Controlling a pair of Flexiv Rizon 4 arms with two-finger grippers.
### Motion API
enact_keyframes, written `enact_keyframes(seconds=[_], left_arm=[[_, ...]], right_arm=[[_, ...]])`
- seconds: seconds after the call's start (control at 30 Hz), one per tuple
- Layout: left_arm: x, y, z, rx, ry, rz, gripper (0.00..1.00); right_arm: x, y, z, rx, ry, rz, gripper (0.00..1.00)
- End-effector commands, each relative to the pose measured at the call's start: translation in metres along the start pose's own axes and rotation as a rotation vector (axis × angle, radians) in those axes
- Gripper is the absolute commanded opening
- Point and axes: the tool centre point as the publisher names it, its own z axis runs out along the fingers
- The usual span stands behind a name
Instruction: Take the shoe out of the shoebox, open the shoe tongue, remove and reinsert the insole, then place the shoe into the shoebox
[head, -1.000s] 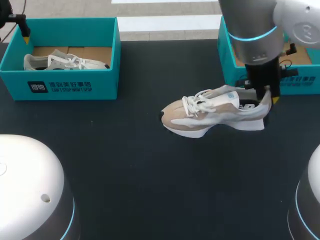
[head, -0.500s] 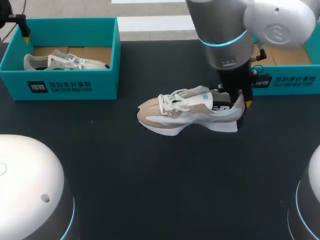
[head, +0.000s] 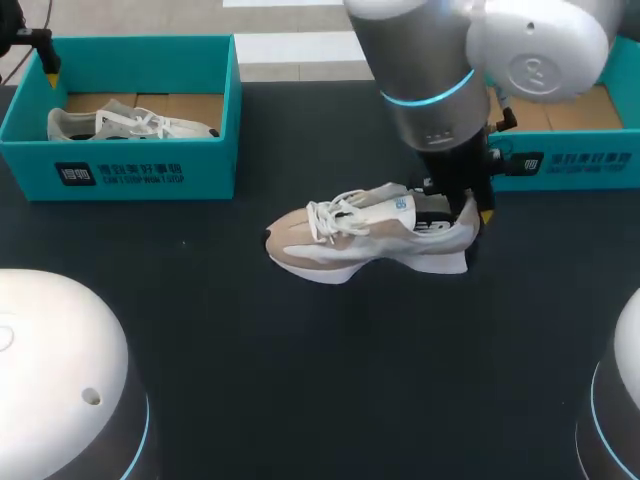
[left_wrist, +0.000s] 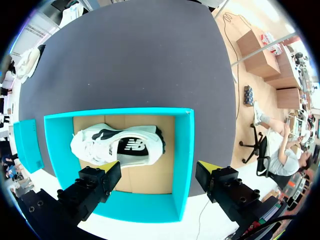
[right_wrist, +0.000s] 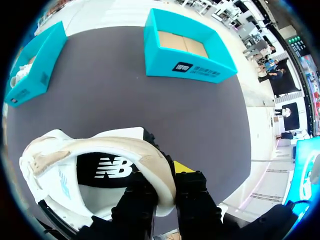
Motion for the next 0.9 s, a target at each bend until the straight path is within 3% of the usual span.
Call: enact_keyframes(seconds=[0.03, 0.57, 0.9], left_arm=[[0.0, -0.002, 0.0, -0.003, 0.001, 0.0, 1.0], [0.0, -0.002, 0.0, -0.003, 0.001, 0.0, 1.0], [0.0, -0.002, 0.0, -0.003, 0.001, 0.0, 1.0]], right_arm=[[0.025, -0.017, 0.011, -0.002, -0.039, 0.042, 0.0], [0.074, -0.044, 0.064, 0.096, -0.027, -0.036, 0.0], [0.09, -0.054, 0.09, 0.122, 0.004, -0.038, 0.0]])
